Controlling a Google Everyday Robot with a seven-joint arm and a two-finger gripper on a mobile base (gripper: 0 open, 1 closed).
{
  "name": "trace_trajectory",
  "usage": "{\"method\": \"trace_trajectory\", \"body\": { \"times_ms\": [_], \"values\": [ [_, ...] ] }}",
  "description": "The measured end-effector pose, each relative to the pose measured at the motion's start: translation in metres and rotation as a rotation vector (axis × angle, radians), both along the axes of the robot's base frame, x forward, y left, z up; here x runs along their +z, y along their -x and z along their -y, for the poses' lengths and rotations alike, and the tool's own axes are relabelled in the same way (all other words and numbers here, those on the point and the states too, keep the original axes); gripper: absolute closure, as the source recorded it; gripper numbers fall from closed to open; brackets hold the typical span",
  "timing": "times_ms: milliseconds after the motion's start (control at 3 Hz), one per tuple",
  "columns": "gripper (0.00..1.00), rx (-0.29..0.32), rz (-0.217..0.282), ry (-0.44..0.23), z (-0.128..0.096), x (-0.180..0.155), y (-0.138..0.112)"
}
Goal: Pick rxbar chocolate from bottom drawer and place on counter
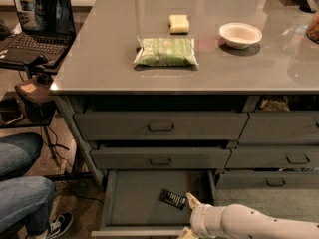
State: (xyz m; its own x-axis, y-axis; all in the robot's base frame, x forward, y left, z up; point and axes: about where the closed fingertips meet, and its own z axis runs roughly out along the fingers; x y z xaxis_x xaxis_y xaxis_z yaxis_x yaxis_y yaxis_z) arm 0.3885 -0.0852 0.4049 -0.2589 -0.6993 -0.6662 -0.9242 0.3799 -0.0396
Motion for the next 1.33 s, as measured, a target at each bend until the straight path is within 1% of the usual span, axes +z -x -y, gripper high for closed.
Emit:
{"method": "trace_trajectory", "body": {
  "times_ms": [333,667,1000,1333],
  "values": [
    [0.00,0.001,-0.001,0.000,0.000,0.000,0.000],
    [0.00,-0.065,0.066,-0.039,0.003,-0.017,-0.027],
    [0.00,-0.190,0.147,-0.097,0.012,-0.031,-0.086],
    [0.00,-0.214,0.155,-0.105,0.016,-0.034,-0.097]
  ]
}}
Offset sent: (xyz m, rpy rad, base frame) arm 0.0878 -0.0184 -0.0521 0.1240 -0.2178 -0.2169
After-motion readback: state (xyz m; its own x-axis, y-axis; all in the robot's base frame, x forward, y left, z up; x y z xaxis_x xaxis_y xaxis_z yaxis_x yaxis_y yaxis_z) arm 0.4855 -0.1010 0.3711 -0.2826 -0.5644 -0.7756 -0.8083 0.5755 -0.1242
